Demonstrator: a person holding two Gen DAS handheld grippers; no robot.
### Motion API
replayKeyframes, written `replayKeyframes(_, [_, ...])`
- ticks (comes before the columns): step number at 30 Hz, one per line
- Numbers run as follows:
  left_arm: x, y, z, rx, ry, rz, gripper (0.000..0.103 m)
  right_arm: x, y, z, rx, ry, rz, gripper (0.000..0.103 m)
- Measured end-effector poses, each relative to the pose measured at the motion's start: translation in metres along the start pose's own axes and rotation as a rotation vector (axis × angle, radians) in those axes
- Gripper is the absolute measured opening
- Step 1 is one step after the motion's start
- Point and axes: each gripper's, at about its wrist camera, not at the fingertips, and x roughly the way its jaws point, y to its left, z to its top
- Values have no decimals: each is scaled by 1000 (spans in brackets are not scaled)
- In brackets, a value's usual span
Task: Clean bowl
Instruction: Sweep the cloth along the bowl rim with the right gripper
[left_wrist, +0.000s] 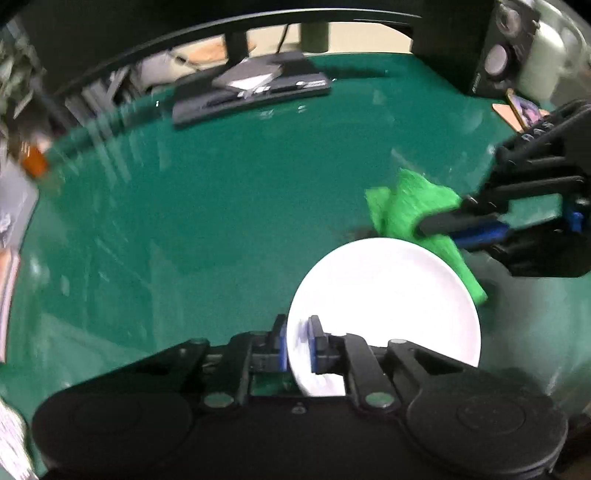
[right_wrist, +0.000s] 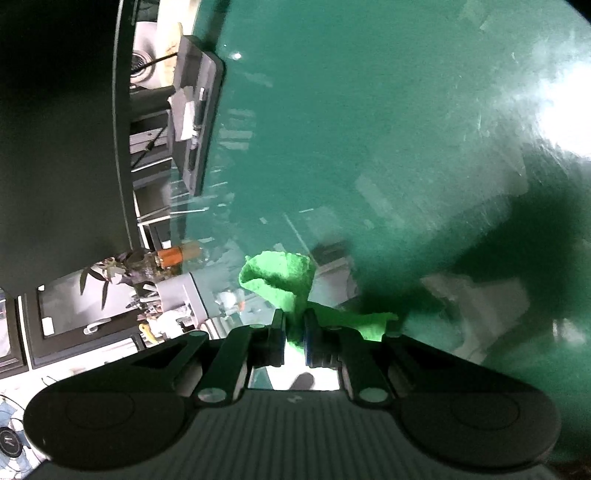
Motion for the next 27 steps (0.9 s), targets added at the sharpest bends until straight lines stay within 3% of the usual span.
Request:
replayKeyframes(7, [4,-11,5,149,2,16,16,-8,-16,-5,91,3,9,10])
replayKeyframes(15, [7,-12,5,151,6,14,21,13,-2,4,72,-5,32,10])
replayKeyframes(21, [9,-15,7,179,12,17,23,-7,-22,-9,123,26,18,10])
replayKeyframes(27, [9,-20,6,197,17,31,24,20,-2,4,91,6,29,11])
